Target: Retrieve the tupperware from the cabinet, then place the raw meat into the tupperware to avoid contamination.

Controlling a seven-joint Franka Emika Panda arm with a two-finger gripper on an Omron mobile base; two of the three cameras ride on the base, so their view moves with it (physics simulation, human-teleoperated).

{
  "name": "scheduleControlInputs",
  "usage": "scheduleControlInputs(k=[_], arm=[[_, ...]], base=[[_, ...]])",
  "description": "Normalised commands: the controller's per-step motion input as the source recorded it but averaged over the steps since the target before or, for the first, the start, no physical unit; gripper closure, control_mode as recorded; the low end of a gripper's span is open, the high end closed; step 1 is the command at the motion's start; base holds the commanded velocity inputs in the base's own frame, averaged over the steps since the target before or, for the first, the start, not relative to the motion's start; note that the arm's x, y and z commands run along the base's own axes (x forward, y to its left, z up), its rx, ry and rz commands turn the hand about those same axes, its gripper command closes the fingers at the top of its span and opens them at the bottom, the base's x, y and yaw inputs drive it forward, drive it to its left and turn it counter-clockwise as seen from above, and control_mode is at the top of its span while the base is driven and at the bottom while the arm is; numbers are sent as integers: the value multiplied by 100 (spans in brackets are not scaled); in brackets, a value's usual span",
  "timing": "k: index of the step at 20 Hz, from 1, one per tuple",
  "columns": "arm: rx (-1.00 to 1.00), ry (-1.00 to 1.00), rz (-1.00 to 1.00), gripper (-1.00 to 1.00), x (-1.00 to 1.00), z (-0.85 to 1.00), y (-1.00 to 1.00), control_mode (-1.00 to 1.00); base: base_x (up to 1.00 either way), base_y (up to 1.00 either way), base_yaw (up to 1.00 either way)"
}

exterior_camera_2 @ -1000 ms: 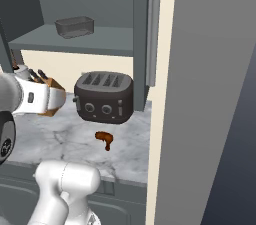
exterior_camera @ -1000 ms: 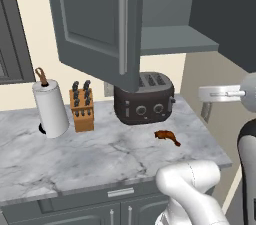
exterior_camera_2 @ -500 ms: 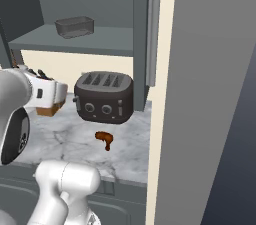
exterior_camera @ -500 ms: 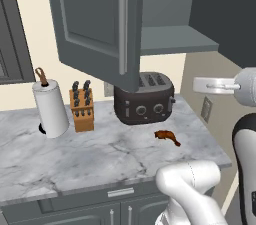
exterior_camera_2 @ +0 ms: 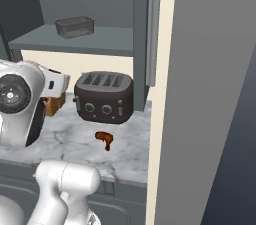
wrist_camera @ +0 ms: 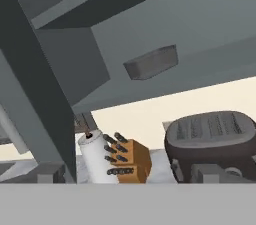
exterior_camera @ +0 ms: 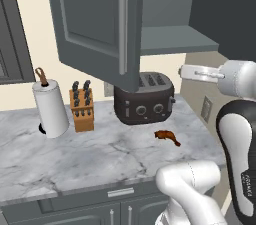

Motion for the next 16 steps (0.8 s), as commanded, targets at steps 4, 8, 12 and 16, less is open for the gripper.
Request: scheduleControlInputs(k=[4, 8, 12, 16], arm=[[11, 0, 9, -100, 59, 0, 18, -100], [10, 1, 10, -100, 55, -3, 29, -100], [9, 3, 11, -100, 58, -12, 42, -100], [8, 6, 12, -100, 59, -9, 45, -100]], base=[[0, 0, 0], [0, 0, 0], [0, 0, 0], [0, 0, 0]])
